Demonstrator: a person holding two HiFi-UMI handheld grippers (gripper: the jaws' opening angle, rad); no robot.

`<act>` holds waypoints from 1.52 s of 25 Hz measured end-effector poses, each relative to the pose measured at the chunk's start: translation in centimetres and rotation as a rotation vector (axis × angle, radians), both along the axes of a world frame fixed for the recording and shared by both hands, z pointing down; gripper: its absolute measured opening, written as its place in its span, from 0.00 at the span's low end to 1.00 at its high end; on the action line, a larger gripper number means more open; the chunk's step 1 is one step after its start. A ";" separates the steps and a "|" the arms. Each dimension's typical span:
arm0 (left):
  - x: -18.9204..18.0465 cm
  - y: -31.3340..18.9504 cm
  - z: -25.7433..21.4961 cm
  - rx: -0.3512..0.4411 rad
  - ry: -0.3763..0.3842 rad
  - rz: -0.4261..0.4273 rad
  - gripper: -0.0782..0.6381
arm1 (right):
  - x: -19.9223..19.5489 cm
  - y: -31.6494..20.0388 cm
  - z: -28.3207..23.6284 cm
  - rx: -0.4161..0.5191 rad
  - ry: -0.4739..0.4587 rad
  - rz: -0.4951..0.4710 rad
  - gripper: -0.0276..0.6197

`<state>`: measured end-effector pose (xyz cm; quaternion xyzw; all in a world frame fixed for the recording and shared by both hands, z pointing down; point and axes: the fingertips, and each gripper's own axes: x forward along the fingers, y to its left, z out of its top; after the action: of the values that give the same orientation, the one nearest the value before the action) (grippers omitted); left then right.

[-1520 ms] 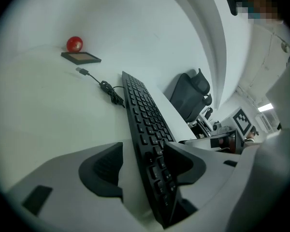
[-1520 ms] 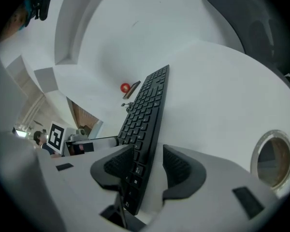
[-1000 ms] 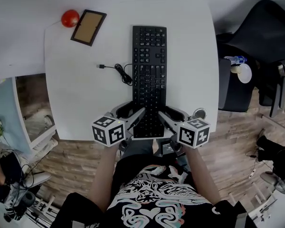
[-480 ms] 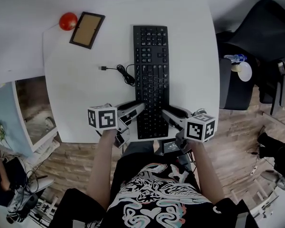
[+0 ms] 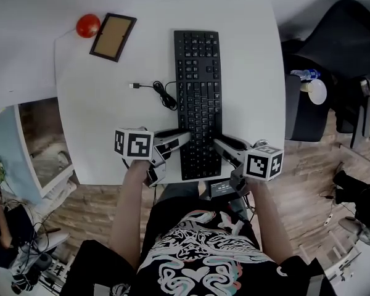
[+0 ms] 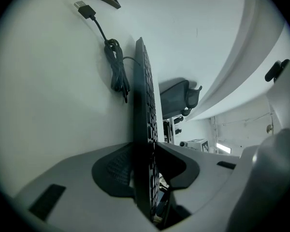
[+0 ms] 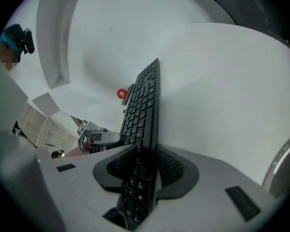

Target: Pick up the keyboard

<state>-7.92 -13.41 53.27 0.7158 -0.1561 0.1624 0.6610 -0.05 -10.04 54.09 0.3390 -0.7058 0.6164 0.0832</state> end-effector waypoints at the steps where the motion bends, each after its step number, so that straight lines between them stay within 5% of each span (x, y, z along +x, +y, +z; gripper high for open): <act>1: 0.1 0.1 0.0 -0.008 0.019 0.000 0.30 | 0.0 0.1 0.0 -0.002 -0.005 -0.001 0.27; 5: 2.8 0.8 -0.5 -0.054 0.157 0.006 0.30 | -0.7 0.1 -0.1 0.006 -0.035 -0.033 0.27; 18: 2.6 0.9 0.6 0.026 0.058 -0.051 0.25 | -0.8 0.4 0.6 -0.009 -0.033 -0.060 0.23; 38: 3.4 1.2 -2.2 0.107 0.262 -0.076 0.23 | 0.0 -0.6 -1.5 0.042 -0.296 0.114 0.23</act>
<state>-4.56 -12.22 51.12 0.7585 -0.1039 0.0338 0.6424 -0.07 -10.65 52.55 0.2856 -0.7027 0.6485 -0.0641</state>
